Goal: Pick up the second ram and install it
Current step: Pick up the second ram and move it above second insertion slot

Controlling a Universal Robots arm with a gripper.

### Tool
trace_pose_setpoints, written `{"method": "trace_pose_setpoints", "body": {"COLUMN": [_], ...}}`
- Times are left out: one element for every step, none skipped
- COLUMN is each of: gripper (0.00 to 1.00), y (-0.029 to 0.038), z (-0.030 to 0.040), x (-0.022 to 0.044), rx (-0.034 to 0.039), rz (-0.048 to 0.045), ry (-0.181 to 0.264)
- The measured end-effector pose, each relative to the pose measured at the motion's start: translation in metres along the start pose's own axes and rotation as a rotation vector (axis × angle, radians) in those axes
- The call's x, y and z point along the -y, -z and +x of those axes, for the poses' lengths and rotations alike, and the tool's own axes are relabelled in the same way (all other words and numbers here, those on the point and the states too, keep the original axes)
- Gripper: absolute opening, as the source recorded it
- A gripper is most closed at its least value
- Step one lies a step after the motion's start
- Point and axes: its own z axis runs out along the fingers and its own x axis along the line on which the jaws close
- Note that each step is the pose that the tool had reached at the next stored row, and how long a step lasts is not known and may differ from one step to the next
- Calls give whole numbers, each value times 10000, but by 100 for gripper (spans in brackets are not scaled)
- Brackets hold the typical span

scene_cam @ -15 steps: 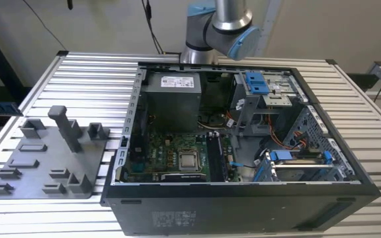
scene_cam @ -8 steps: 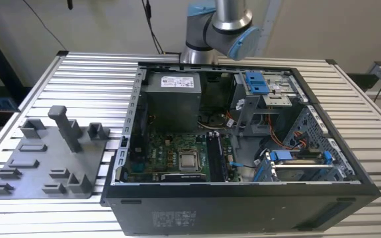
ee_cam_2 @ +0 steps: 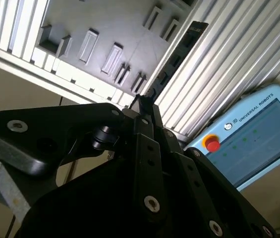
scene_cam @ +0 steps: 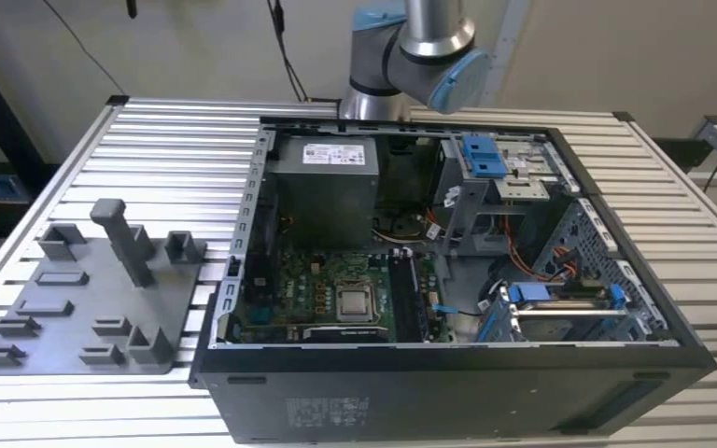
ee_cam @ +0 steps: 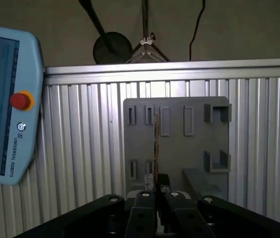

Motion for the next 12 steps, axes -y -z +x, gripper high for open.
{"method": "trace_pose_setpoints", "body": {"gripper": [14,14,14,14,14,14,14,14,14,14,14,14], "y": [13,27,41,51,59,68,80,99,115,119,118,118], "z": [0,0,1,1,1,1,1,2,2,2,2,2], "x": [0,0,0,1,0,1,1,1,1,1,1,2], "rx": [-1,-1,-1,0,0,0,0,-1,-3,-4,-3,-2], "rz": [-1,-1,-1,-1,0,0,0,-1,-1,-1,0,1], "ry": [0,0,0,0,0,0,0,0,0,0,0,0]}}
